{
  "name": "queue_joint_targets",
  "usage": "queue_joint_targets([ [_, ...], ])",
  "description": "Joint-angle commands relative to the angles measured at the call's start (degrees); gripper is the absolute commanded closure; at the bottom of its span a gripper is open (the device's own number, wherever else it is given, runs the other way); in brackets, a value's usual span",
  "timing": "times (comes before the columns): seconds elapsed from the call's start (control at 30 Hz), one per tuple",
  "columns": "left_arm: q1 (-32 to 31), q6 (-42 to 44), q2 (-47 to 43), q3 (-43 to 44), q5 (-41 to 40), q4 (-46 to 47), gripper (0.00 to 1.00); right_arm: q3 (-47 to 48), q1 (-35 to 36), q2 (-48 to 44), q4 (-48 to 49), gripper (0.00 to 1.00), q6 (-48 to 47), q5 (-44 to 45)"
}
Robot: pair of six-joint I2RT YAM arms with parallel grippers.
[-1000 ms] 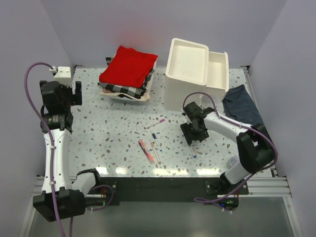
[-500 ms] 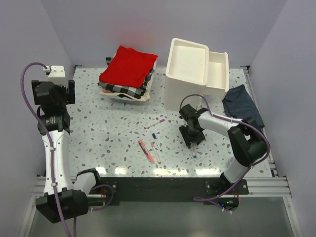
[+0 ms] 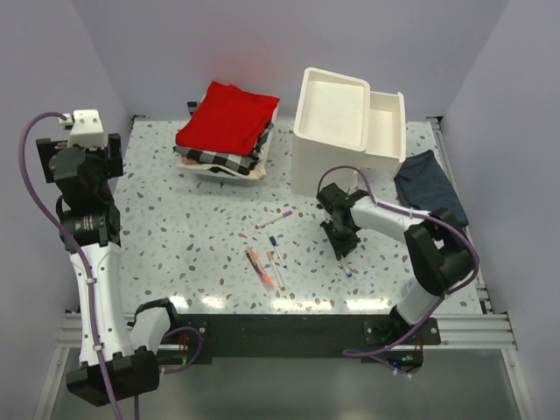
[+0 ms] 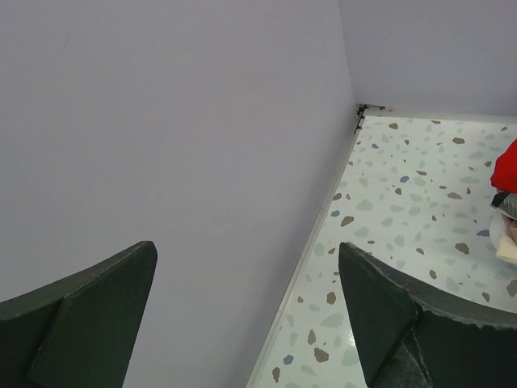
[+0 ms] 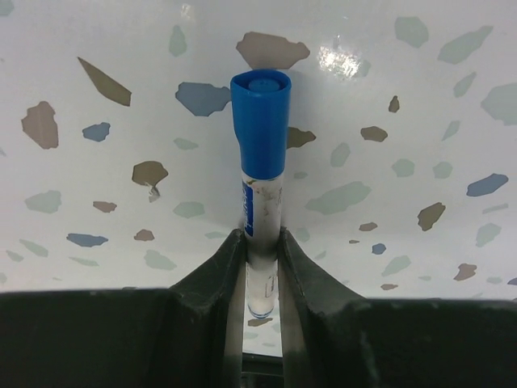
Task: Sort the stationery into containers
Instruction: Pick up the stationery from the corner of the board, then place the stationery in the drawer.
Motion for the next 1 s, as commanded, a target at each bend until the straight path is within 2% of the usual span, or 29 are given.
queue_joint_targets([
  [0.0, 0.49, -1.20, -0.78, 0.56, 0.51, 1.27, 0.01, 0.20, 0.27, -6.96, -0.50, 1.00, -1.30, -0.43],
  [0.17, 0.58, -1.54, -0.70, 1.52, 6.38, -1.35, 0.03, 1.52, 0.36, -12.85, -2.52, 1.00, -3.06, -1.14],
  [0.3, 0.49, -3.30, 0.88, 2.75, 19.89, -5.92, 0.04, 5.47, 0.45, -17.94, -3.93, 1.00, -5.52, -2.80],
  [0.4, -0.12, -3.48, 2.11, 2.32, 27.72, -5.32, 0.06, 9.16, 0.27, -20.50, -3.93, 1.00, -6.75, -2.81],
  [0.57, -3.02, -4.54, 4.66, 2.66, 30.83, -3.12, 0.06, 14.17, 0.27, -23.32, -2.97, 1.00, -8.95, -2.81],
  [0.67, -4.69, -4.63, 5.80, 3.54, 30.57, -0.92, 0.06, 20.83, -1.04, -23.41, -2.71, 1.00, -10.53, -2.81],
  [0.77, -6.27, -4.54, 7.65, 5.56, 30.13, -0.04, 0.06, 28.11, -7.09, -21.23, -2.09, 1.00, -7.83, -4.98],
  [0.8, -6.54, -4.63, 8.17, 6.00, 30.13, 0.05, 0.06, 30.15, -11.89, -20.52, -1.83, 1.00, -6.50, -5.96],
  [0.9, -7.33, -5.15, 9.32, 6.44, 30.21, 0.66, 0.06, 38.76, -19.21, -17.18, -1.39, 1.00, -2.89, -8.52],
  [0.97, -7.94, -5.42, 9.76, 6.44, 30.39, 0.92, 0.07, 44.46, -21.51, -14.99, -1.38, 1.00, -1.66, -8.70],
])
